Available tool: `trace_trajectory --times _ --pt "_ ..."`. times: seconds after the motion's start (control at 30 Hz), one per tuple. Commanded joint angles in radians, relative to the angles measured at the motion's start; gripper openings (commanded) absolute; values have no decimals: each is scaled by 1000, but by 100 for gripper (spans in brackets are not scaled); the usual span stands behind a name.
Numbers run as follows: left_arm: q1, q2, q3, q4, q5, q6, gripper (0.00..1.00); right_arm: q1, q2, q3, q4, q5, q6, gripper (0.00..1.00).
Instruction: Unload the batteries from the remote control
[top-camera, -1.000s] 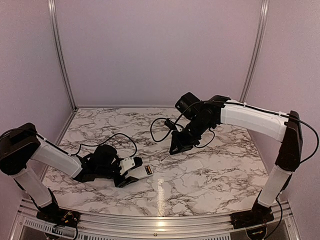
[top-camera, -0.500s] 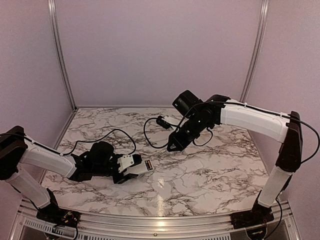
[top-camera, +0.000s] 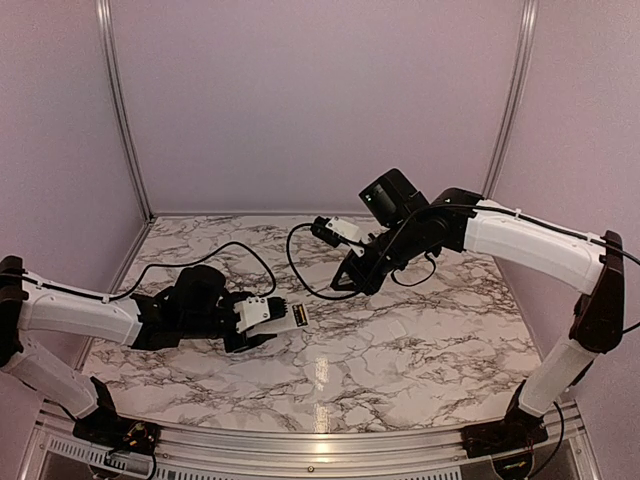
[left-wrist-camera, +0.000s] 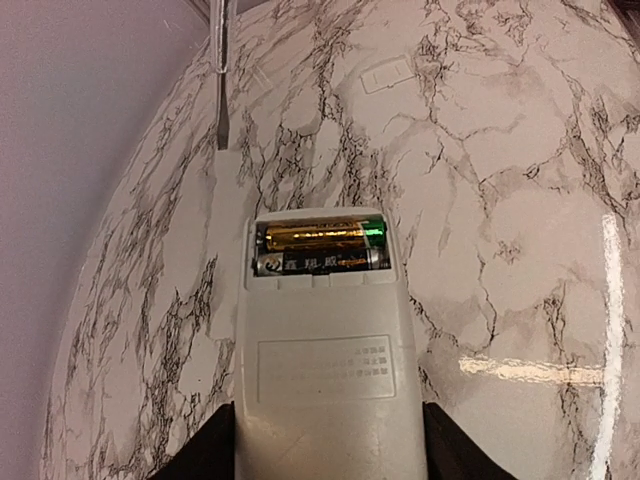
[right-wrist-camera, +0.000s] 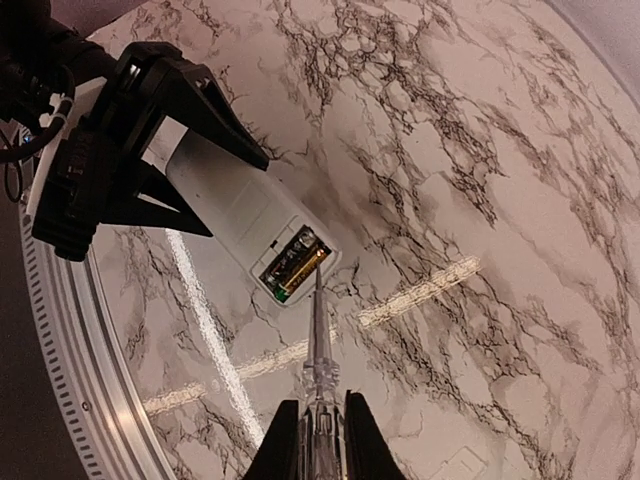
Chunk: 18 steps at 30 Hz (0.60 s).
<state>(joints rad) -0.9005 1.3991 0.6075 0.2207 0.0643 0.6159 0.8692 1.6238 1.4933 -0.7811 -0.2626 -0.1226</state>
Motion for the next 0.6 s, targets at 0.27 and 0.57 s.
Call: trace_trajectory --times 0.27,0.57 --pt "-5 -67 154 -302 190 3 55 21 -3 64 -31 -46 -263 0" --pt "-6 -70 196 -384 213 -21 52 31 -3 93 -101 -69 -313 0"
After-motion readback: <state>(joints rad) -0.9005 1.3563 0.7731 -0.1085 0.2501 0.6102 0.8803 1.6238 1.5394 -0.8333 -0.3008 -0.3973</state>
